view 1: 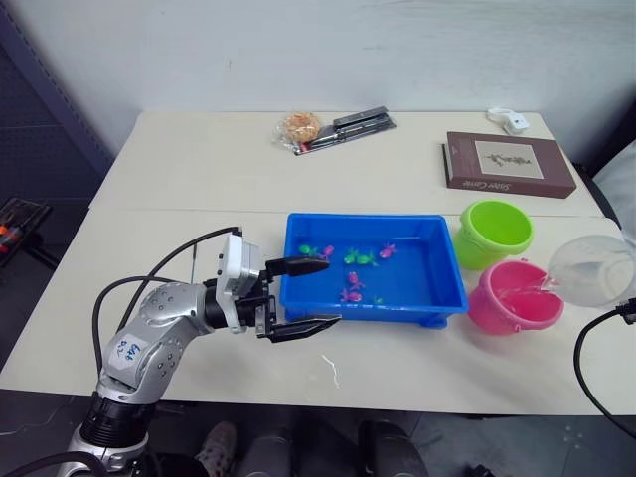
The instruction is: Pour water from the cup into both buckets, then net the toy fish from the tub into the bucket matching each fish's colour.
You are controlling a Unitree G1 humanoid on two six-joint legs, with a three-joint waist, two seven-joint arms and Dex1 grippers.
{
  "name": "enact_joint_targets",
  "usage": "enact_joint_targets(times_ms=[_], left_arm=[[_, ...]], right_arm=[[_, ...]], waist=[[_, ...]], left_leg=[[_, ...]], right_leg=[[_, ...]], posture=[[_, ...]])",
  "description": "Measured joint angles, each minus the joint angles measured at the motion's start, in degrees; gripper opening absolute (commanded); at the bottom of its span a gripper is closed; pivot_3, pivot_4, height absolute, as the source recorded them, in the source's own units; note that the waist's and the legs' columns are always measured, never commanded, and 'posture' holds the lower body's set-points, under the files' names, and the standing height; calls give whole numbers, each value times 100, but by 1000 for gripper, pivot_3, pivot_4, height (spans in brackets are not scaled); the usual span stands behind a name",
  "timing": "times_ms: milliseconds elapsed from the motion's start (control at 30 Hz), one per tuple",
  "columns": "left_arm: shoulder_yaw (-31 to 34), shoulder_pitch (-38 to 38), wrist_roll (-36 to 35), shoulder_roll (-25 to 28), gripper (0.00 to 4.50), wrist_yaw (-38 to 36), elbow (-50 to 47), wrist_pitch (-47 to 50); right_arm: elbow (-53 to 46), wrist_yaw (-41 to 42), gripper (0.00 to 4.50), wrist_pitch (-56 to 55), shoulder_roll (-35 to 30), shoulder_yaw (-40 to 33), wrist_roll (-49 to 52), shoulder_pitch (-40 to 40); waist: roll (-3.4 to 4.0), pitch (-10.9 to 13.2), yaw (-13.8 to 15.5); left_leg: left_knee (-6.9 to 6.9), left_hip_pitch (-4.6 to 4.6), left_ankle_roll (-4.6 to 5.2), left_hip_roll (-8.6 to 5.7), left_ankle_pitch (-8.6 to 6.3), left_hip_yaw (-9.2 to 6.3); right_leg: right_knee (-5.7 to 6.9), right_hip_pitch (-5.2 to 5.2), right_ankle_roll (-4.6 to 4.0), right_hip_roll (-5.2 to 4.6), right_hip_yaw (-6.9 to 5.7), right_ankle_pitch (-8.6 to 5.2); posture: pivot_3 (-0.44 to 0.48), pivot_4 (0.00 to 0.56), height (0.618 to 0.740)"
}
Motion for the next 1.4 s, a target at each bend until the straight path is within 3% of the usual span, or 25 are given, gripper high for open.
enact_joint_targets(times_ms=[1033,1267,1400], left_arm=[[6,-228,41,-183,4500,-45,49,-9],[31,-236,74,-191,4500,-93,210,-108],[34,-316,74,-234,4500,-73,256,-113]], right_arm=[[363,-394,49,-995,-103,135,-994,-126],[345,-255,49,95,682,163,506,-617],[327,-23,49,683,721,163,1302,-931]], waist=[[-2,1,-7],[-9,5,-9],[-9,5,-8]], left_leg=[[1,1,-3,0,3,0],[5,1,-6,1,6,-2],[5,0,-5,2,6,-4]], right_leg=[[1,0,0,2,-3,0],[6,1,1,2,-6,0],[8,1,1,2,-5,1]], posture=[[0,150,738],[0,150,738],[0,150,738]])
